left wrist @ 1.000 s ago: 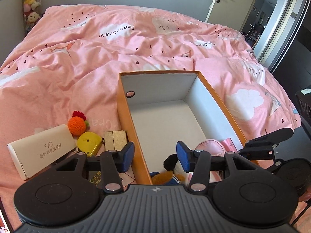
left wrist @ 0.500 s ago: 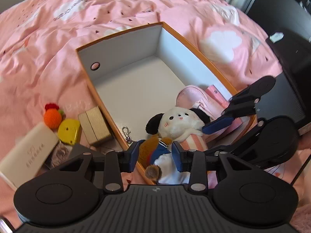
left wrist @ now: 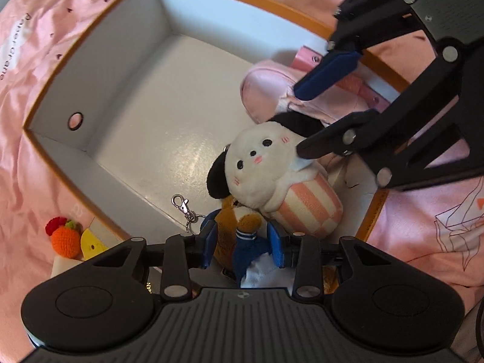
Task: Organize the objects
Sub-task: 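Lower the bear and bunny plushes into the box and open both tools, then move both tools back to the pile of items beside the box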
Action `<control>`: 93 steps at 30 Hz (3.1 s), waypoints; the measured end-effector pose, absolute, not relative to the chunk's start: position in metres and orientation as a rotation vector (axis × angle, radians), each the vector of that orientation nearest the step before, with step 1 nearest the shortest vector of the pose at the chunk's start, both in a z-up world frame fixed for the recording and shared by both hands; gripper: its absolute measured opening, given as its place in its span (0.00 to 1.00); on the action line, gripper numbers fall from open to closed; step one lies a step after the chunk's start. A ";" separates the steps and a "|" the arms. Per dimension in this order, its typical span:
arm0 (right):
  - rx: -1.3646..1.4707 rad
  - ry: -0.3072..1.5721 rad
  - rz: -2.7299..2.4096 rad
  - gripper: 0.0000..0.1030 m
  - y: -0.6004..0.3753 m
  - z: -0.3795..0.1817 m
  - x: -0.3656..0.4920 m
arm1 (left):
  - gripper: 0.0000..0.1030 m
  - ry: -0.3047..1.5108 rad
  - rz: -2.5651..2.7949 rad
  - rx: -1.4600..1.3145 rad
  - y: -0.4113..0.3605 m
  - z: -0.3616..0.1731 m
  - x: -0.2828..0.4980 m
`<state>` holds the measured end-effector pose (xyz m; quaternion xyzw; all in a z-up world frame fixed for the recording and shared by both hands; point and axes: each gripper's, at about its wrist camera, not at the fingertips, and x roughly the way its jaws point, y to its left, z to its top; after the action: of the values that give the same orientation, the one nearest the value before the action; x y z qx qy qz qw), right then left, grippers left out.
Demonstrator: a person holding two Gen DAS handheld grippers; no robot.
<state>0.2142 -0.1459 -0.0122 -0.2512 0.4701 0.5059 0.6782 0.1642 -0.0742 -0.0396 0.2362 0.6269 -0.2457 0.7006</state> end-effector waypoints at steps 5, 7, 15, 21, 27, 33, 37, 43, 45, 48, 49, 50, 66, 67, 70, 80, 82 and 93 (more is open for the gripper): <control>-0.632 1.059 1.161 0.35 -0.132 -0.030 0.219 | 0.32 1.446 -0.570 0.538 -0.075 -0.052 0.169; -0.665 1.084 1.165 0.25 -0.132 -0.037 0.219 | 0.27 1.422 -0.559 0.547 -0.073 -0.050 0.164; -0.651 1.079 1.155 0.14 -0.143 -0.039 0.223 | 0.14 1.150 -0.372 0.566 -0.061 -0.025 0.132; -0.642 1.063 1.161 0.12 -0.146 -0.035 0.221 | 0.14 1.036 -0.250 0.482 -0.057 -0.024 0.118; -0.608 1.030 1.160 0.15 -0.153 -0.016 0.225 | 0.20 1.069 -0.297 0.499 -0.071 -0.037 0.110; -0.625 0.979 1.113 0.26 -0.160 0.004 0.232 | 0.41 1.121 -0.400 0.328 -0.047 -0.021 0.124; -0.668 1.005 1.075 0.26 -0.164 0.000 0.236 | 0.41 1.082 -0.523 0.382 -0.050 -0.006 0.126; -0.676 1.029 1.061 0.29 -0.164 -0.008 0.241 | 0.56 0.962 -0.747 0.512 -0.077 -0.005 0.130; -0.671 1.036 1.064 0.30 -0.164 -0.007 0.243 | 0.58 0.961 -0.813 0.558 -0.086 -0.015 0.134; -0.676 1.050 1.080 0.36 -0.163 -0.007 0.245 | 0.59 0.957 -0.894 0.628 -0.099 -0.035 0.146; -0.681 1.050 1.085 0.37 -0.163 -0.007 0.245 | 0.59 0.956 -0.913 0.653 -0.102 -0.044 0.150; -0.685 1.053 1.090 0.37 -0.162 -0.007 0.244 | 0.59 0.957 -0.927 0.672 -0.105 -0.047 0.153; -0.725 1.071 1.057 0.24 -0.156 -0.020 0.240 | 0.42 1.033 -0.781 0.427 -0.089 -0.071 0.174; -0.734 1.066 1.054 0.23 -0.156 -0.018 0.238 | 0.42 1.033 -0.758 0.391 -0.086 -0.069 0.174; -0.769 1.066 1.051 0.22 -0.155 -0.012 0.231 | 0.41 1.013 -0.704 0.314 -0.077 -0.064 0.169; -0.898 1.129 1.060 0.20 -0.138 -0.009 0.215 | 0.41 0.995 -0.631 0.208 -0.067 -0.066 0.169; -0.889 1.163 1.085 0.20 -0.134 -0.011 0.215 | 0.41 0.988 -0.639 0.217 -0.064 -0.067 0.172; -0.704 1.278 1.086 0.21 -0.130 -0.026 0.234 | 0.41 0.984 -0.646 0.184 -0.057 -0.069 0.167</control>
<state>0.2336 -0.1302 -0.0262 -0.3053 0.5546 0.4713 0.6141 0.1668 -0.0570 -0.0691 0.0865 0.4635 -0.3042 0.8277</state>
